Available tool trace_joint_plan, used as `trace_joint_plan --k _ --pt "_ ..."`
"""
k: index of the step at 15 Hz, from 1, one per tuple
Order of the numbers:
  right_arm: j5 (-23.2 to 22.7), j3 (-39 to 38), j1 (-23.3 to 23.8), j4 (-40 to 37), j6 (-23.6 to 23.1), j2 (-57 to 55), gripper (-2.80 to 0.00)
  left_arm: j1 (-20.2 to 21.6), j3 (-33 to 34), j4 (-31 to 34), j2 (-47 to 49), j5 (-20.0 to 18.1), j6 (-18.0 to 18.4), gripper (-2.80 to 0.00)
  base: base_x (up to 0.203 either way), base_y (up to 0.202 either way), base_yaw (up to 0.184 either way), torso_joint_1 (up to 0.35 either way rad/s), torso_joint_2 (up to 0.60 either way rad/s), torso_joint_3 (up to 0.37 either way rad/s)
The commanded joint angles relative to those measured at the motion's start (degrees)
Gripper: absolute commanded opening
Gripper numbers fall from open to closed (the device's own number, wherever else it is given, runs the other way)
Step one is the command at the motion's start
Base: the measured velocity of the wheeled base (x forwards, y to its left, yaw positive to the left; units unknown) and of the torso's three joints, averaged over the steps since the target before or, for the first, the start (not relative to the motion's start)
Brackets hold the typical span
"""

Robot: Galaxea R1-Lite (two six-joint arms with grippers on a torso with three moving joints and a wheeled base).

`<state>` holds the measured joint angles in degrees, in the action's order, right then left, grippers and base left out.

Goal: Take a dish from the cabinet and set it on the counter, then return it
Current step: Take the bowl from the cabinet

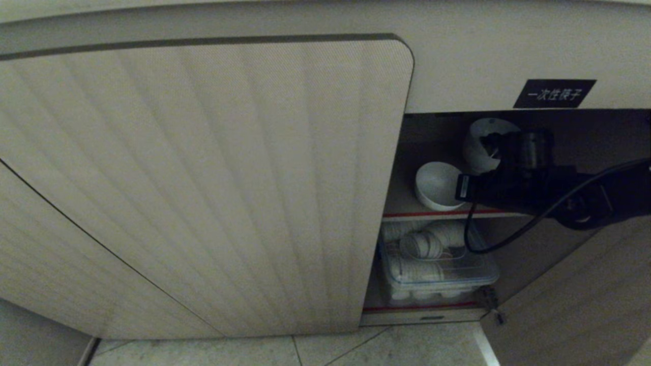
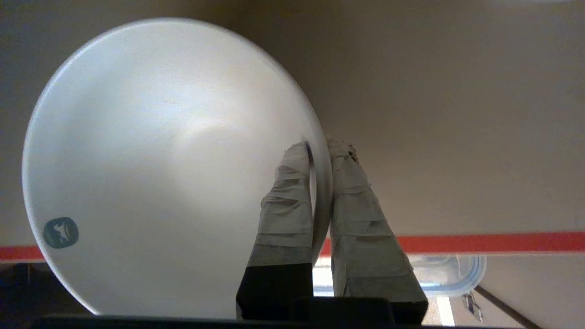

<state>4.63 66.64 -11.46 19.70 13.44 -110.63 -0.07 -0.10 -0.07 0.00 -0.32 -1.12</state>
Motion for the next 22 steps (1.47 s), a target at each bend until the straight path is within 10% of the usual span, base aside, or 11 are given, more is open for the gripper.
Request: trace_joint_plan --k 1,22 --pt "0.0 -1.9 -0.3 0.3 0.1 1.1 -2.8 0.1 0.0 0.0 0.0 0.0 0.0 -2.8 0.0 0.0 0.0 0.0 0.0 0.0" --pt "-0.2 -8.7 -0.8 2.1 0.2 7.1 -2.8 0.0 0.0 0.0 0.0 0.0 0.0 -2.8 0.0 0.0 0.0 0.0 0.0 0.0"
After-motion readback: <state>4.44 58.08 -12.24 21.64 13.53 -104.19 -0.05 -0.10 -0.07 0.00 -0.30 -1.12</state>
